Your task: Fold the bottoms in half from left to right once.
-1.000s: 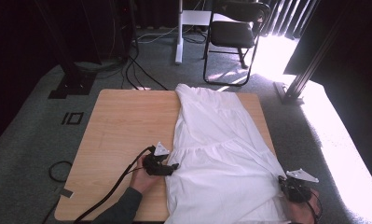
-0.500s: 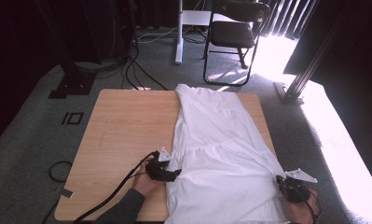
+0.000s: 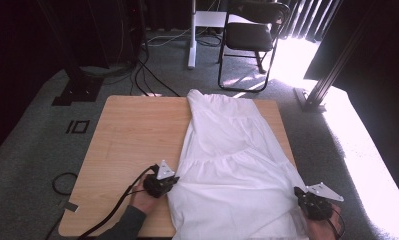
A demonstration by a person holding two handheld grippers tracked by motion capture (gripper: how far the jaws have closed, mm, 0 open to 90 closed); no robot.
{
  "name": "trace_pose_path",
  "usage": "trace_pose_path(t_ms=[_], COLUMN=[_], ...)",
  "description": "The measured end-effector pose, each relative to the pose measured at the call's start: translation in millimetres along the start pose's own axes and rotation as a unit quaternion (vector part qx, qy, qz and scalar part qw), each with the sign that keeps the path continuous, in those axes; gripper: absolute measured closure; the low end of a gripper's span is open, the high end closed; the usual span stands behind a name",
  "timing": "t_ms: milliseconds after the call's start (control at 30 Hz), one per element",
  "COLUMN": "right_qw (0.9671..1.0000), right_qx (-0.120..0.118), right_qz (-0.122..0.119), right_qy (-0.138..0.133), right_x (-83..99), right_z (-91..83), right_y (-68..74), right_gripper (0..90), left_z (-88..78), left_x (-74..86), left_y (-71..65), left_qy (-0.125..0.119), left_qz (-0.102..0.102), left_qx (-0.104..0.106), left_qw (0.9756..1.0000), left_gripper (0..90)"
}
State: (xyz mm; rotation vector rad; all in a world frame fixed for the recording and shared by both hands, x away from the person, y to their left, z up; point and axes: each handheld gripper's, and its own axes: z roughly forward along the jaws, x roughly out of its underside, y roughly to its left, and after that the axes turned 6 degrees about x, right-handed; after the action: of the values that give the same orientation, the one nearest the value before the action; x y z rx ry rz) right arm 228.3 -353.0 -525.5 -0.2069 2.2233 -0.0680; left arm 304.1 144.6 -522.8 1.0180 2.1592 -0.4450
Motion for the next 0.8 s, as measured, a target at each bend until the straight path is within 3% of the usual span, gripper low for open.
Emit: trace_pose_path(t_ms=[67, 100, 133, 233, 333, 400, 500, 633, 667, 700, 733, 767, 800], right_qw=[1.0, 0.9999, 0.9995, 0.9986, 0.9973, 0.9972, 0.9968, 0.9955, 0.9955, 0.9948, 0.9929, 0.9925, 0.9916], right_qx=[-0.006, -0.007, -0.026, -0.048, -0.064, -0.058, -0.05, -0.018, -0.018, -0.006, 0.013, 0.018, 0.034], right_qz=[0.0, -0.001, -0.002, -0.013, -0.028, -0.033, -0.027, -0.012, -0.012, -0.008, 0.004, 0.006, 0.013], right_qy=[-0.006, -0.008, -0.016, -0.021, -0.026, -0.033, -0.056, -0.093, -0.093, -0.102, -0.119, -0.121, -0.124], right_x=[-0.2, -0.4, -0.9, -2.2, -5.6, -8.1, -13.3, -23.7, -23.7, -26.3, -30.2, -30.7, -31.1], right_z=[-3.6, -5.4, -10.7, -12.8, -13.8, -17.1, -29.8, -55.6, -55.6, -61.8, -73.3, -75.6, -79.3], right_y=[3.5, 5.9, 15.2, 28.3, 43.0, 49.9, 49.1, 36.0, 36.0, 32.2, 23.9, 21.9, 16.9], right_gripper=[90.0, 90.0, 90.0, 90.0, 90.0, 90.0, 90.0, 90.0, 90.0, 90.0, 90.0, 90.0, 90.0], left_z=[-5.6, -20.8, -25.7, -38.0, -44.3, -48.0, -55.5, -63.5, -63.5, -64.4, -64.5, -62.6, -60.4], left_x=[3.1, 15.2, 20.6, 36.0, 44.9, 45.3, 37.8, 16.4, 16.4, 5.0, 2.3, -3.7, -6.7], left_y=[3.9, 15.1, 18.4, 25.7, 30.5, 31.0, 27.8, 13.2, 13.2, 4.6, 3.0, -0.7, -2.6], left_qy=[0.0, 0.006, 0.008, 0.016, 0.012, -0.007, -0.039, -0.083, -0.083, -0.107, -0.111, -0.122, -0.124], left_qz=[-0.003, -0.013, -0.018, -0.025, -0.043, -0.051, -0.055, -0.034, -0.034, -0.023, -0.021, -0.018, -0.014], left_qx=[-0.006, -0.02, -0.023, -0.042, -0.041, -0.034, -0.017, 0.014, 0.014, 0.03, 0.036, 0.056, 0.061], left_qw=[1.0, 0.9997, 0.9996, 0.9987, 0.9982, 0.9981, 0.9975, 0.9959, 0.9959, 0.9935, 0.993, 0.9907, 0.9903], left_gripper=[89.4, 89.4, 89.4, 89.3, 88.9, 87.0, 87.9, 88.8, 88.6, 88.6, 80.9, 80.2, 76.6])
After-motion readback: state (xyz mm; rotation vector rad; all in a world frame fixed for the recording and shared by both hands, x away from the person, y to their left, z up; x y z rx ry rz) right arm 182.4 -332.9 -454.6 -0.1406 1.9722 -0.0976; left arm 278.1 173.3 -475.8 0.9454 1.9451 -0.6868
